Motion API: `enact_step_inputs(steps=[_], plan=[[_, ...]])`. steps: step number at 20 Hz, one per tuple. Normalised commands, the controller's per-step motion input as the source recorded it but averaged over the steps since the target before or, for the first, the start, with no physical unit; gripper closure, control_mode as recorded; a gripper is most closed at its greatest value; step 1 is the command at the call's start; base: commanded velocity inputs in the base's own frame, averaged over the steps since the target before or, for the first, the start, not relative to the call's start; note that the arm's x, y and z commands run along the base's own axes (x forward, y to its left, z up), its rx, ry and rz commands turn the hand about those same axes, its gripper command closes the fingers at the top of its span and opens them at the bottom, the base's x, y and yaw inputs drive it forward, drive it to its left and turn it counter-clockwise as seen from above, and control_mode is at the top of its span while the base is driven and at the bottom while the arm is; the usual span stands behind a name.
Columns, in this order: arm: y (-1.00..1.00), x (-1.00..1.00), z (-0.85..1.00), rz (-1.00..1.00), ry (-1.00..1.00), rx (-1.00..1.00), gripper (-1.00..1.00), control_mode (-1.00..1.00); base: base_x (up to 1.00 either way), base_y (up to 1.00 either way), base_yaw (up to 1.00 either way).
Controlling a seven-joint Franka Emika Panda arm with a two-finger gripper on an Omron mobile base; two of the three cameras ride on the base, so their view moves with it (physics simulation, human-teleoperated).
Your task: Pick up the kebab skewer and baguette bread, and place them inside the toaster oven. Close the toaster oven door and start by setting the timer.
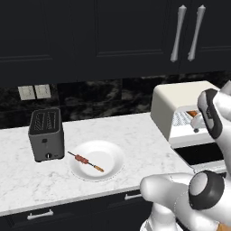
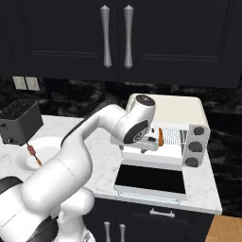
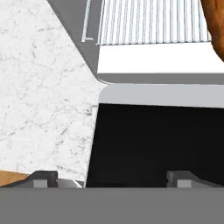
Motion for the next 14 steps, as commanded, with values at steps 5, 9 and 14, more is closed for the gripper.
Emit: enact_step_inputs(steps=[5,9,14], plan=[[0.87,-0.05,0.41,0.08,0.22,0.00,-1.00,-1.00,0.00,0.00,0.00],[0.94,-0.19,0.20,0.12,0.14,0.00,-1.00,-1.00,0.00,0.00,0.00],[0.78,-0.03,-0.17,0.20,0.00,0.00,-1.00,-1.00,0.00,0.00,0.00]])
